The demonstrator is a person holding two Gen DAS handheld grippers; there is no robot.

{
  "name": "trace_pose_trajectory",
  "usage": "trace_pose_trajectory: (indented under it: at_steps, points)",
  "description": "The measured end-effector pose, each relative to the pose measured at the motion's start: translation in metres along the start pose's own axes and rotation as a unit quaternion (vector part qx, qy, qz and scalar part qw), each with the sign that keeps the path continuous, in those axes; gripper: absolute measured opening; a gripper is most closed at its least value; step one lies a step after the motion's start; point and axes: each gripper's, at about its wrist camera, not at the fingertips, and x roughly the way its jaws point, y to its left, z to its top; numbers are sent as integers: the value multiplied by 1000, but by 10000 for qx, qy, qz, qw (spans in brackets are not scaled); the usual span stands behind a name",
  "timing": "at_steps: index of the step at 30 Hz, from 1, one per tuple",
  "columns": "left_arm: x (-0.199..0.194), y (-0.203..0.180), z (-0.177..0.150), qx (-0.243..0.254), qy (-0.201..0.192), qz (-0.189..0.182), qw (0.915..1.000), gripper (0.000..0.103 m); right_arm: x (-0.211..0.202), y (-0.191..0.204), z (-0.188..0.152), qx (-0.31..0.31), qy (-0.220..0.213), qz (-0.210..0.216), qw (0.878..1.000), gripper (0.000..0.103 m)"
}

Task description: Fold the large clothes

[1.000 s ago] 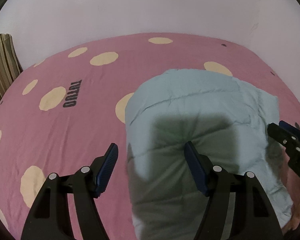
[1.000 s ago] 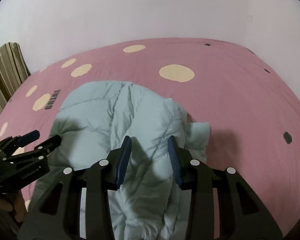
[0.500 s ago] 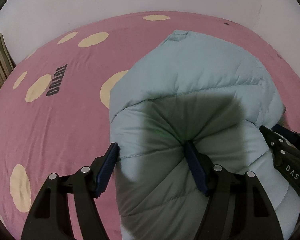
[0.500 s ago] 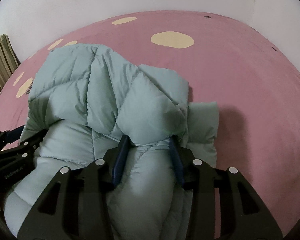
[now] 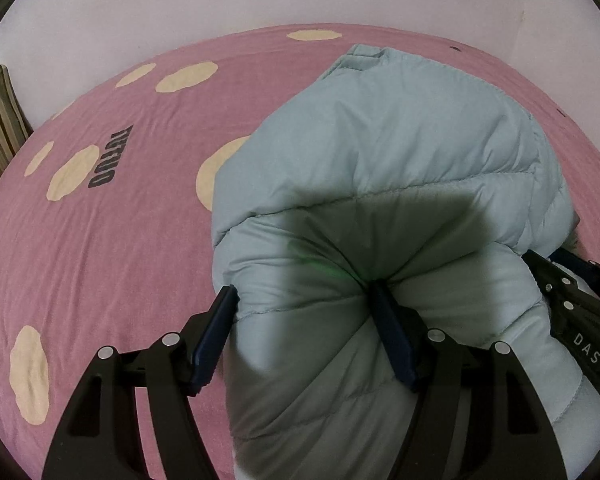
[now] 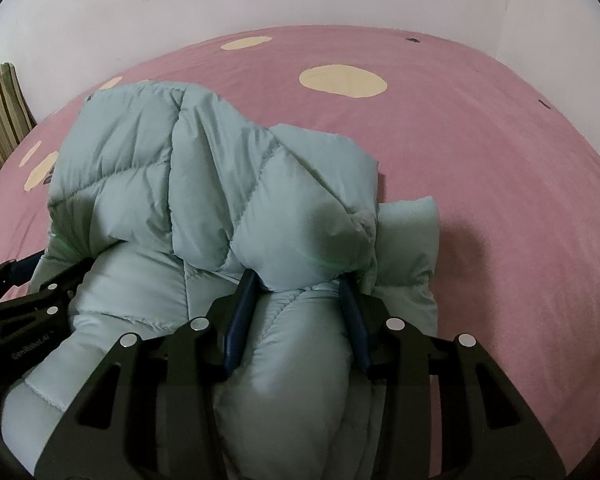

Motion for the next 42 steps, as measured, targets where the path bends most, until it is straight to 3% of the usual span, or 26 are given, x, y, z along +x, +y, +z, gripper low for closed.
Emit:
trace_pose_trajectory:
  at_steps: [13,16,18,21,26,38,42]
  points:
    - [-20,1,2,21,-91,106,9999,70,-15,5,-6,-66,-179,-180,9997,44]
    - [-33,6,-3,-111,-114,118,9998,72,-29,4,-9,-103,-210,-238,9994,53]
    - [-45,14,-8,-301,-111,-7,9995,75,-41,-1,-11,-51,-264,-241,9993,64]
    - [-56,25,-18,-560,-135,-182,9982,79,-51,-13,-17,68,-261,-158,9995,73]
    - [-48,22,-32,-703,36,-426,9966,81,-40,-29,-25,445,105,204,9987,79]
    - [-34,21,-31,-723,119,-520,9960,83,-16,-31,-29,677,329,526,9958,84]
    - [-31,23,-31,-755,110,-553,9955,83,-13,-29,-28,668,327,596,9954,78]
